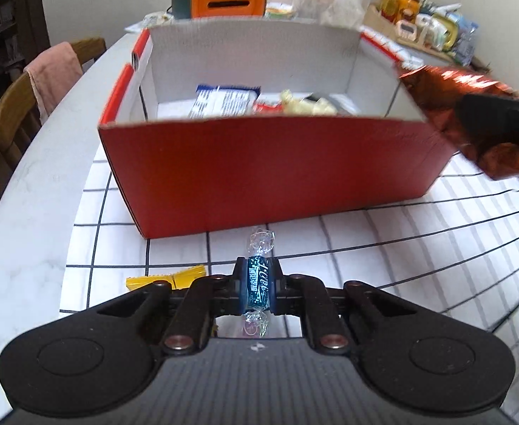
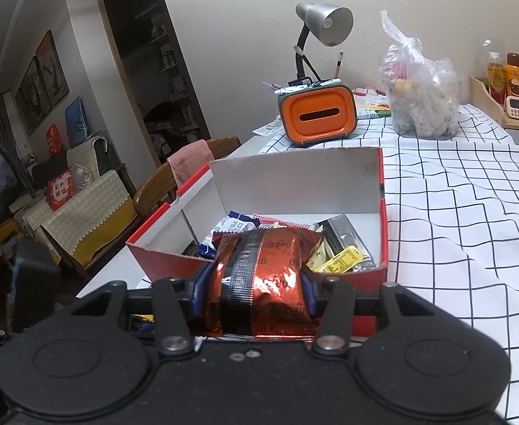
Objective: Organize snacks
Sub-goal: 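Lower the foil bag and blue candy into the red box and open both grippers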
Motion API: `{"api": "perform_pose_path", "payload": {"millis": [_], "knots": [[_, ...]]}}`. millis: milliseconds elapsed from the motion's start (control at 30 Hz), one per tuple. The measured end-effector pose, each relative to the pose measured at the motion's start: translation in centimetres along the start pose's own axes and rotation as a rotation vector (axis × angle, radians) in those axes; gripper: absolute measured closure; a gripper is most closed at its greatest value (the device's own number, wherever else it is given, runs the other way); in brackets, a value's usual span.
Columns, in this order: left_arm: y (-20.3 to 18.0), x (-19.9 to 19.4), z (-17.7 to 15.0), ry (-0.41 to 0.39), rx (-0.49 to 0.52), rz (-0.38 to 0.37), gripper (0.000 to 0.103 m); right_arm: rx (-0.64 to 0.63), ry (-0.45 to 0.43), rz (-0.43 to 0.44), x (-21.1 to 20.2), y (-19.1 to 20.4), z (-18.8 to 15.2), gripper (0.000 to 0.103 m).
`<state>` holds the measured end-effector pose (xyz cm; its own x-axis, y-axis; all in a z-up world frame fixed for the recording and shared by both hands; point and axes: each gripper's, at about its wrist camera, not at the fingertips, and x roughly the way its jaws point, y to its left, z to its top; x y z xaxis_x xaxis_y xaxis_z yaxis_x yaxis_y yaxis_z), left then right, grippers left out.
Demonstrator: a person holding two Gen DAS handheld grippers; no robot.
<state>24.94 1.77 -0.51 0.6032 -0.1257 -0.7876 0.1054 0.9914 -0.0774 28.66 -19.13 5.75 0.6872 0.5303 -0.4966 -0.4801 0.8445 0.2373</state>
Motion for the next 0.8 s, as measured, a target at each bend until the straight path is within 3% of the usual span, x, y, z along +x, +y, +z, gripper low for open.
{"api": "perform_pose_path", "payload": {"millis": [233, 400, 533, 800], "knots": [[-0.3, -5.1, 2.0, -0.123, 0.023, -0.039, 0.092, -0.002, -0.022, -0.018, -0.5, -0.2, 0.9, 0.054], [-0.6, -7.0, 4.9, -0.206, 0.024, -0.006, 0.092, -0.014, -0.045, -0.039, -0.6, -0.1, 2.2, 0.054], [-0.4, -6.8, 7.3, -0.235, 0.010, 0.037, 0.092, -0.023, -0.051, -0.069, 0.0, -0.3, 3.3, 0.054], [0.6, -3.4, 10.7, -0.206, -0.034, 0.096, 0.092, -0.007, -0.027, -0.111, 2.6, -1.8, 5.7, 0.054]]}}
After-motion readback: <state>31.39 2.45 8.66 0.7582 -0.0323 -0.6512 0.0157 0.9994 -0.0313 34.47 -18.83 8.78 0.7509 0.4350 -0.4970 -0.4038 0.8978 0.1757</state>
